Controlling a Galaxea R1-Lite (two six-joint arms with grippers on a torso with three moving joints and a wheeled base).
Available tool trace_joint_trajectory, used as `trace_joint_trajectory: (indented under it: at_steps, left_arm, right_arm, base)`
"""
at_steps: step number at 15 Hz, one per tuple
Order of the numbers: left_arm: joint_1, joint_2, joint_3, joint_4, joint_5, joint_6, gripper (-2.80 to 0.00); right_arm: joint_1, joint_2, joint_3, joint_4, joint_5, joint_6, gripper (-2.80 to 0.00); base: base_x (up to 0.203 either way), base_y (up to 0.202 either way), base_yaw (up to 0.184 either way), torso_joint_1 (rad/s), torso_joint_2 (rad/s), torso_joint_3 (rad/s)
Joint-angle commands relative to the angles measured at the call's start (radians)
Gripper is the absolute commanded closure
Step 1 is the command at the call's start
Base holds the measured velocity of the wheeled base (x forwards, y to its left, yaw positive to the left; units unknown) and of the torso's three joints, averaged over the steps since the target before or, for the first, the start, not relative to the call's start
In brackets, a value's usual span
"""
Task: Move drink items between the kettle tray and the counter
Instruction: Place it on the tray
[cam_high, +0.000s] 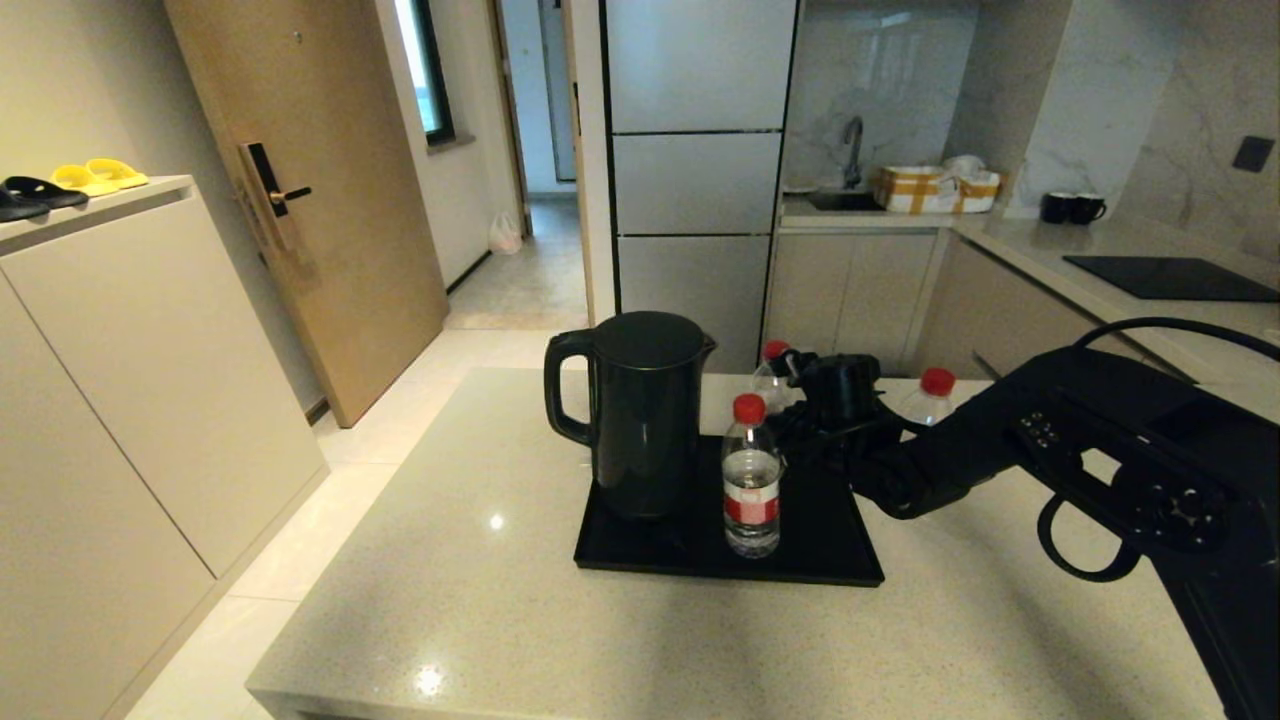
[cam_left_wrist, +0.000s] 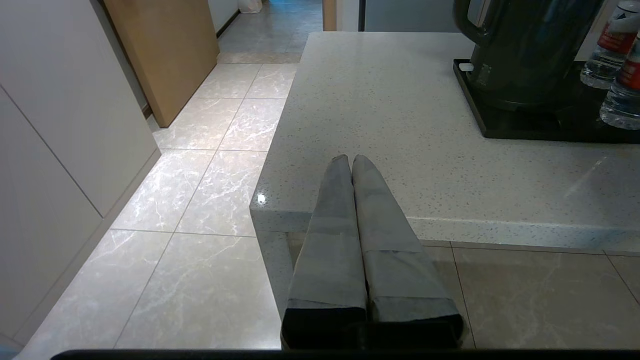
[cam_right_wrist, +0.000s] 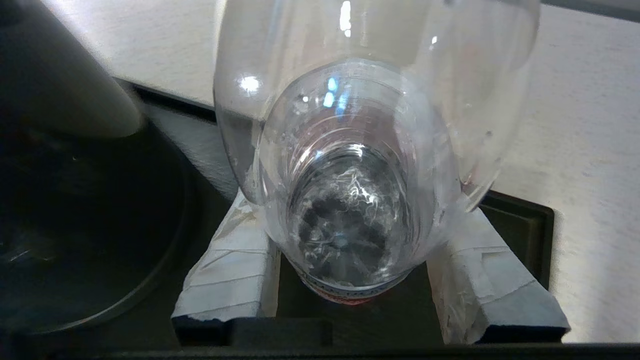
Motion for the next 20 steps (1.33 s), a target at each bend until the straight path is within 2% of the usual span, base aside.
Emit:
trace_joint_trajectory:
  at_steps: [1,11,17,20]
  left_arm:
    - [0.0,0.0,0.0,0.0,0.0,0.001,0.0]
    - [0.0,0.0,0.0,0.0,0.0,0.001,0.0]
    - [0.0,0.0,0.0,0.0,0.0,0.001,0.0]
    - [0.0,0.0,0.0,0.0,0.0,0.001,0.0]
  right_arm:
    - [0.003,0.0,-0.006,0.0,-0.018,0.0,-2.8]
    - [-0.03,-0.025,0.043,-0.001,-0.006,0.009,-2.8]
    - [-0.039,-0.122,0.212,-0.011,0.045,0.025,-2.8]
    - [-0.046,-0.167,0.298,-0.069,0.058,0.041,-2.8]
  base:
    - [0.0,0.0,0.0,0.0,0.0,0.0]
    - [0.0,0.0,0.0,0.0,0.0,0.0]
    - [0.0,0.0,0.0,0.0,0.0,0.0]
    - [0.0,0.0,0.0,0.0,0.0,0.0]
